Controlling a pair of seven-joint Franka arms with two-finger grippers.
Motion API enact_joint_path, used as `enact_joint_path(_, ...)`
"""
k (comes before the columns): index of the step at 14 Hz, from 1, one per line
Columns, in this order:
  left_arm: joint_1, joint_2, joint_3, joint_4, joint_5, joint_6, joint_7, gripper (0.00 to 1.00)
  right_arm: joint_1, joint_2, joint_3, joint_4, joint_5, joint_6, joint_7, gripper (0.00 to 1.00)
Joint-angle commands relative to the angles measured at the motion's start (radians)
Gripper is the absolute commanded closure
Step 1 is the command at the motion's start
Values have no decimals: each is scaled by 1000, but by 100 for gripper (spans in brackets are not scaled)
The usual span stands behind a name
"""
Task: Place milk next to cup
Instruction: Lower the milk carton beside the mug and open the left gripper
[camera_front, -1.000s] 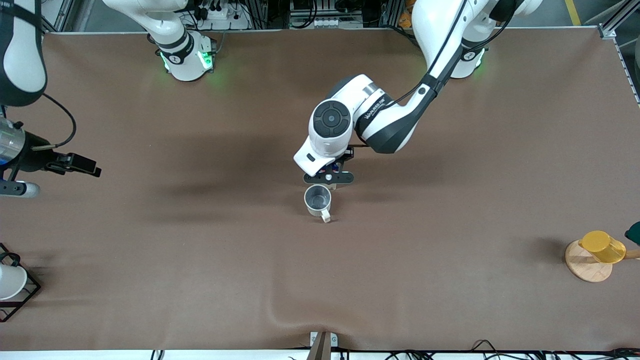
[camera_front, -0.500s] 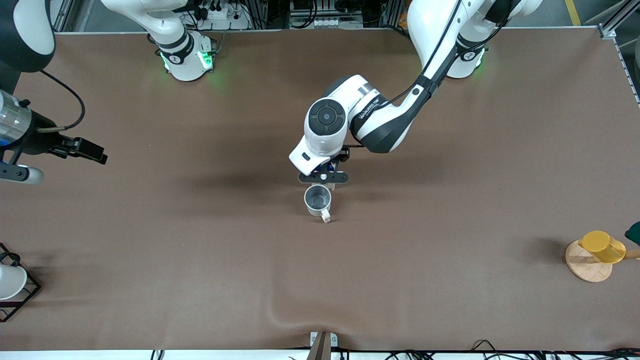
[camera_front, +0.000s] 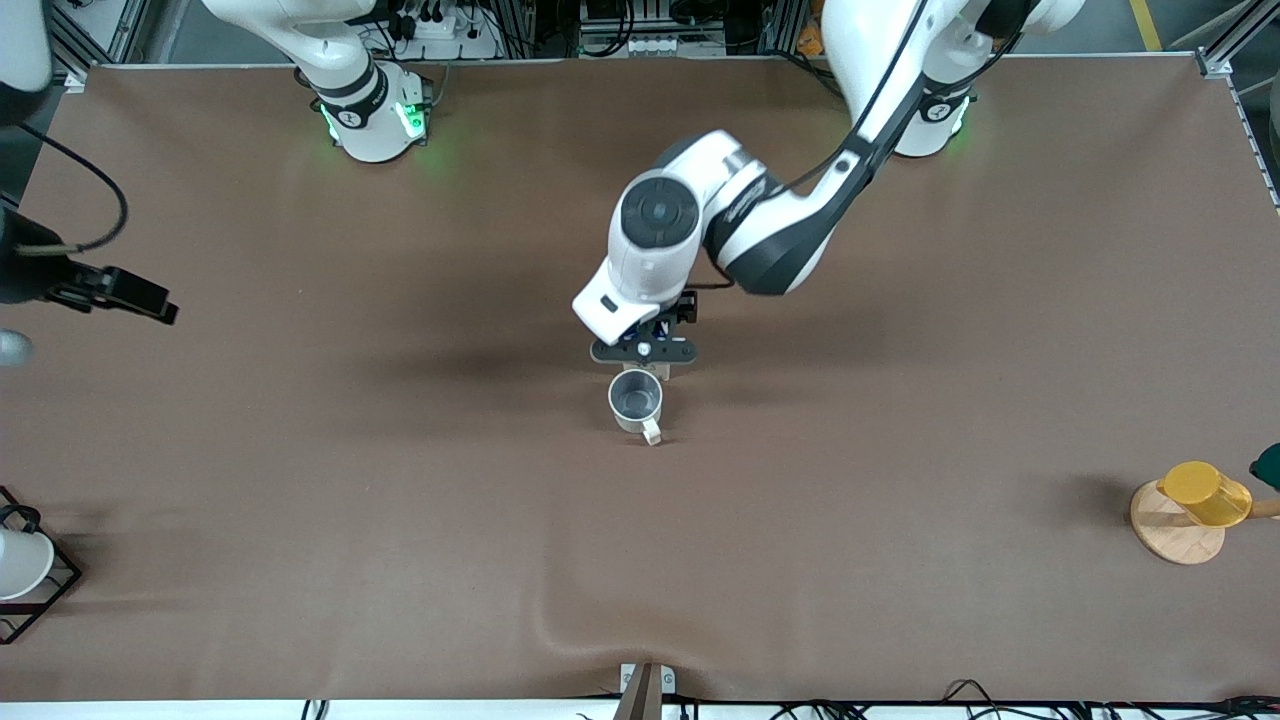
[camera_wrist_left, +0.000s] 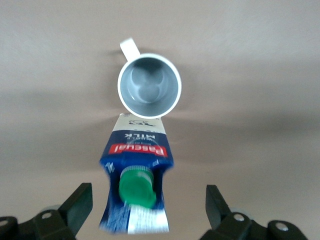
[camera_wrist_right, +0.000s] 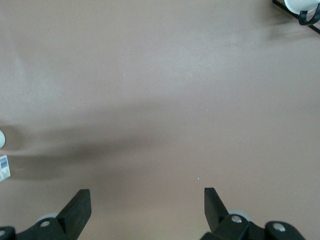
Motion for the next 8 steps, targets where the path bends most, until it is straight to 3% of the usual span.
enact_joint_path(1,57,-206,12,-32,-16,-144,-13,0,-12,-10,5,-2,17,-16,-36,0)
enact_joint_path(4,241,-371,10,-65,-6,-229,85,0,-14,-44,5,-57,11,11,-38,0)
enact_joint_path(8,509,-423,9,-72,-12,-298,352,0,-23,-110,2,-172,9,94,-99,0)
